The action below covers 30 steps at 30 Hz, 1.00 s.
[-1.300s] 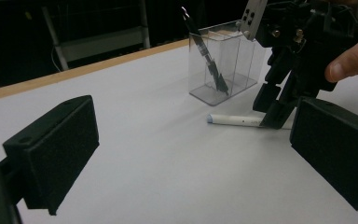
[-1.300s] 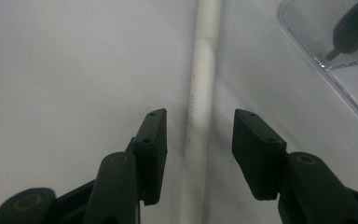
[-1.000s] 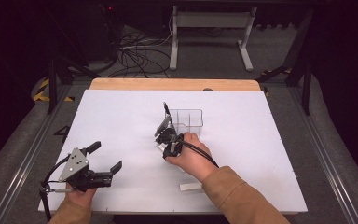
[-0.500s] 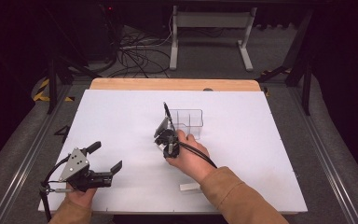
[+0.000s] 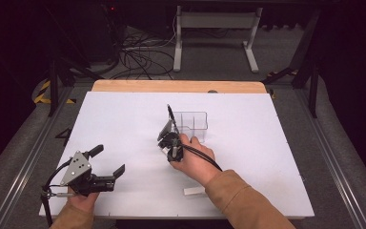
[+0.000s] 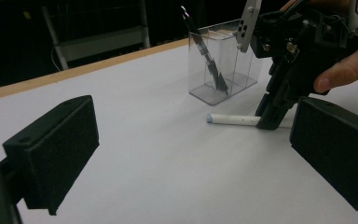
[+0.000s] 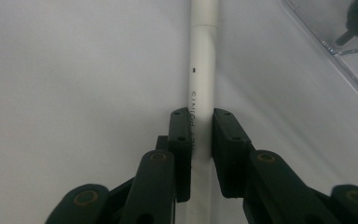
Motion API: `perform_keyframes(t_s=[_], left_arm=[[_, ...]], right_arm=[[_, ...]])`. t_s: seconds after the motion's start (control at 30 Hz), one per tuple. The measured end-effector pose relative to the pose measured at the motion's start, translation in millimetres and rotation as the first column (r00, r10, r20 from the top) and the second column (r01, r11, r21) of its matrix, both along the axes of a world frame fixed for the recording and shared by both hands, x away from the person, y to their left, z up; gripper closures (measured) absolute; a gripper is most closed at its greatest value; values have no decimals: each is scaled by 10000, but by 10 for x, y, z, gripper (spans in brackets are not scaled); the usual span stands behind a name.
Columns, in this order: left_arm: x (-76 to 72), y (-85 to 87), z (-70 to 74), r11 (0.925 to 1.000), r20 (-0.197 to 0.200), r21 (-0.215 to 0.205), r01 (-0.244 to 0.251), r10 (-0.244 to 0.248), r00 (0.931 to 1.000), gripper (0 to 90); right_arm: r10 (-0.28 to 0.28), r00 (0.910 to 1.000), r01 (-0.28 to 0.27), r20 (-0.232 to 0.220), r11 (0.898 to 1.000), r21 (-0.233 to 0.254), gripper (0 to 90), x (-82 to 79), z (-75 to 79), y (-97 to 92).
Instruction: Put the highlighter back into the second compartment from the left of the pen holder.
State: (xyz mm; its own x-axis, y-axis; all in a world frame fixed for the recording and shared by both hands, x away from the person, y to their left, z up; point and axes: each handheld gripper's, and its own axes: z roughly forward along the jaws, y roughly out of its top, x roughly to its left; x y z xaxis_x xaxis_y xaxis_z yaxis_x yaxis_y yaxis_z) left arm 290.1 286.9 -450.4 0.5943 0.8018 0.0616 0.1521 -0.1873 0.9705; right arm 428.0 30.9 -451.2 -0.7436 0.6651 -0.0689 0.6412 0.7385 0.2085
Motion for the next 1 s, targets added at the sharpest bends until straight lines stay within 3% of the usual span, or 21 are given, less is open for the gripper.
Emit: perform_keyframes(t_s=[0.47, 0.73, 1.0], left_arm=[[0, 3, -2, 10000, -46, -18, -13, 13, 10000, 20], [-1, 2, -2, 10000, -22, -26, -16, 16, 10000, 20], [-2, -6, -3, 10000, -46, -21, -12, 12, 10000, 20]], right_arm=[[-151, 9998, 148, 157, 9998, 138, 790, -43, 17, -6], [135, 9979, -190, 626, 9959, 881, 791, -136, 186, -70], [450, 9906, -689, 1288, 9798, 1875, 791, -265, 354, -169]])
